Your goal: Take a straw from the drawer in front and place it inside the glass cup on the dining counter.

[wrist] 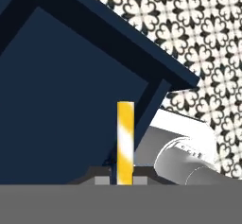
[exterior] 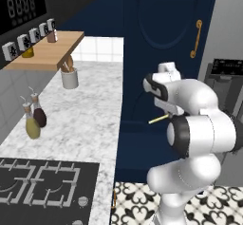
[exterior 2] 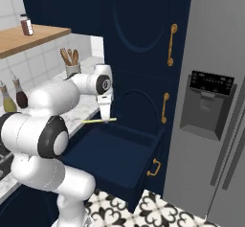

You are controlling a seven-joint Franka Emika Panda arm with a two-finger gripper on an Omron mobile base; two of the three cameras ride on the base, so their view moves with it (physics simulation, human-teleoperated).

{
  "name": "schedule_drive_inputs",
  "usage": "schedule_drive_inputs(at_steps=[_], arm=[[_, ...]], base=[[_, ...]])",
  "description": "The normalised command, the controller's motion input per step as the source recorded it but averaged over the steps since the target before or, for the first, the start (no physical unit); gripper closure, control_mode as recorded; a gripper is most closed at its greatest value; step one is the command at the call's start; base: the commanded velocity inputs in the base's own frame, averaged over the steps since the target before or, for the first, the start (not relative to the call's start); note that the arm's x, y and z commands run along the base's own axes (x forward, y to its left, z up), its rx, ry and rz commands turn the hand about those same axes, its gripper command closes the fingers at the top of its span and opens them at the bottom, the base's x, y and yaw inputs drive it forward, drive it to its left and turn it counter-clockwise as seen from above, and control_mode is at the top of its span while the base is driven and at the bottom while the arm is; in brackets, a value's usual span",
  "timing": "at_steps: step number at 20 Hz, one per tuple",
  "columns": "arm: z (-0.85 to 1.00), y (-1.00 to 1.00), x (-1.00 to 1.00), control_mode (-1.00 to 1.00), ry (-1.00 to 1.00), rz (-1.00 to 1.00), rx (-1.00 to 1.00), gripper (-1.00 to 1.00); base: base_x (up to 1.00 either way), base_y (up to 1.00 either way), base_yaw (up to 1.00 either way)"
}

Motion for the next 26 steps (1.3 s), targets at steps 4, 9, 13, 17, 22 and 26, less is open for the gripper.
schedule_drive_inputs(at_steps=[4, 9, 13, 17, 22, 26], arm=[[1.00, 0.00, 0.00, -1.00, 0.14, 0.24, -0.09, 1.00], [1.00, 0.00, 0.00, -1.00, 0.15, 0.34, -0.18, 1.00], [0.92, 0.00, -0.08, -1.00, 0.10, 0.37, -0.20, 1.00], [0.46, 0.00, -0.55, -1.00, -0.09, 0.25, -0.11, 1.00], [0.10, -0.04, -0.45, -1.00, -0.39, 0.09, 0.00, 1.00], [0.00, 0.00, -0.02, -1.00, -0.46, 0.07, 0.02, 1.00]], base=[[0.00, 0.00, 0.00], [0.00, 0.00, 0.00], [0.00, 0.00, 0.00], [0.00, 0.00, 0.00], [0.00, 0.00, 0.00], [0.00, 0.00, 0.00]])
